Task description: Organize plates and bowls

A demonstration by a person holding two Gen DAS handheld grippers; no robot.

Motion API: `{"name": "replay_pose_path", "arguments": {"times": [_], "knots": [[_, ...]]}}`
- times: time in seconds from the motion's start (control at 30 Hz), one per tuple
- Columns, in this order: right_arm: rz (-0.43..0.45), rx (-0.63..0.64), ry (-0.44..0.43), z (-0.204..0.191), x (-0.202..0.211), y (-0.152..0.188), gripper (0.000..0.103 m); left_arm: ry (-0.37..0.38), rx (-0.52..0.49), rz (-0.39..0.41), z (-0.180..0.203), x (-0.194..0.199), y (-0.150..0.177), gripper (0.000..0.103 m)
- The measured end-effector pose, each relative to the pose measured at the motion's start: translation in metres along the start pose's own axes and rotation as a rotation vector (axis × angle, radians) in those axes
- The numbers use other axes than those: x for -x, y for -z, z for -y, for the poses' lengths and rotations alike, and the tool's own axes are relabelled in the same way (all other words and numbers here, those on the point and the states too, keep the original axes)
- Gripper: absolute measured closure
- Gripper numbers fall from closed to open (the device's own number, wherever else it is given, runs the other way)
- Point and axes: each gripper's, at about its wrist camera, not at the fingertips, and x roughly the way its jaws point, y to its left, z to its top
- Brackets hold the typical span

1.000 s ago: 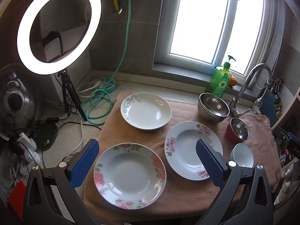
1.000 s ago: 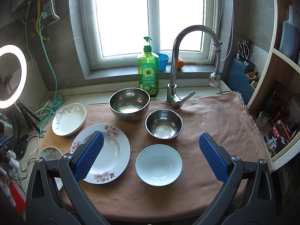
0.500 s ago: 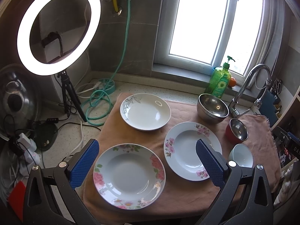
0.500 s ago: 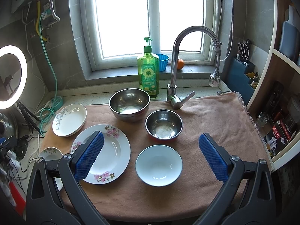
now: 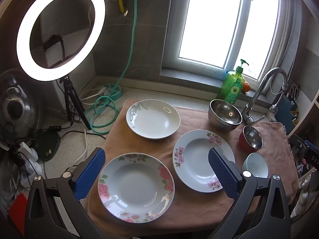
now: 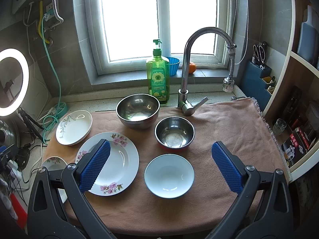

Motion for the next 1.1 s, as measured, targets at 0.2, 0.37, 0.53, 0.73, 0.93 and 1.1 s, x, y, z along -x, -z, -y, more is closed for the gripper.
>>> {"name": "replay_pose_path", "arguments": {"times": [0.2,0.37,0.53,0.73,0.93,1.1], "knots": [[-0.006,0.001,-0.003,-0.003,0.0,-0.002,0.0,-0.001,-0.001,0.0,0.002,0.0,0.001,0.001],[-0.005,0.002,-0.003,-0.003,0.0,-0.002,0.0,-0.002,-0.001,0.0,0.002,0.0,0.001,0.001],[-0.005,0.001,-0.003,-0.003,0.0,-0.002,0.0,0.0,0.0,0.0,0.002,0.0,0.001,0.001],[-0.006,0.002,-0.004,-0.002,0.001,-0.002,0.0,-0.001,-0.003,-0.002,0.005,-0.001,0.0,0.001],[-0.013,0.001,-0.006,-0.005,-0.006,0.0,0.0,-0.002,-0.006,-0.002,0.008,-0.001,0.001,0.001],[-0.016,0.0,-0.006,-0.004,-0.009,0.001,0.0,0.001,-0.009,-0.006,0.009,-0.003,0.001,0.001]]}}
